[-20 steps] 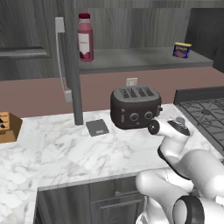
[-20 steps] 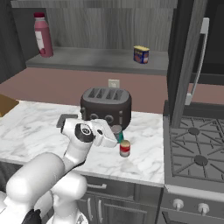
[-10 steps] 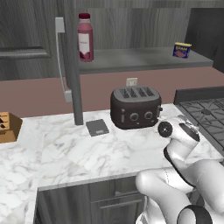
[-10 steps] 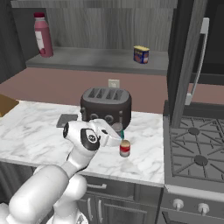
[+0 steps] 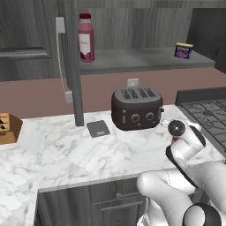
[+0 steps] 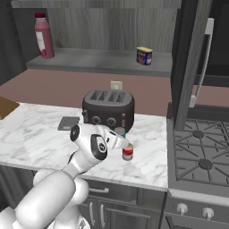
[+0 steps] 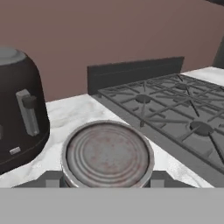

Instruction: Pick the cans from the counter and place them in their designated side in the cabinet.

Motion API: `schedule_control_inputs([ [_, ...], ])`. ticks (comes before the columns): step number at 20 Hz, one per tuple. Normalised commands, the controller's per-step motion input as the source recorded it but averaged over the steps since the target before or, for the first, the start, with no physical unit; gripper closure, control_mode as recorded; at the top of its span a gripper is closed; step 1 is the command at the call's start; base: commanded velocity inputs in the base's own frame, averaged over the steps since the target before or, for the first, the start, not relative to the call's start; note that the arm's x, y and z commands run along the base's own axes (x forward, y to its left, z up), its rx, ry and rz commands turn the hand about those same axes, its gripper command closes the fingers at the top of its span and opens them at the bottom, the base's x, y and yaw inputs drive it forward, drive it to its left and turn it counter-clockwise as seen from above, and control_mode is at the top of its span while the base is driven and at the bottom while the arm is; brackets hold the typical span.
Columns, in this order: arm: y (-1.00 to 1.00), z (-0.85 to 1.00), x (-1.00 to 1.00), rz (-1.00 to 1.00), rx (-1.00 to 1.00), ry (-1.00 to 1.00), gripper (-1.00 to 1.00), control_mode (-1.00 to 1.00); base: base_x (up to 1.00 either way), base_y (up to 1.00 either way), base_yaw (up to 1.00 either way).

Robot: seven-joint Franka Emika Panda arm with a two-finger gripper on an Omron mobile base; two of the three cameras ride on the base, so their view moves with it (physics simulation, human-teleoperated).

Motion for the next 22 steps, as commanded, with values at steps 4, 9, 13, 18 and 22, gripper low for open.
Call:
schedule_control_inputs([
  [4,-0.03,0.04,0.06,0.21,0.07,0.28,1.00,-1.00,0.00,0.00,0.00],
  [9,-0.01,0.33,0.00,0.20,0.12,0.15,1.00,-1.00,0.00,0.00,0.00],
  [13,0.00,0.38,0.00,0.15,0.10,0.08,1.00,-1.00,0.00,0.00,0.00],
  [18,0.00,0.25,0.00,0.11,0.05,0.03,1.00,-1.00,0.00,0.00,0.00],
  [22,0.06,0.09,0.00,0.09,0.00,0.00,1.00,-1.00,0.00,0.00,0.00],
])
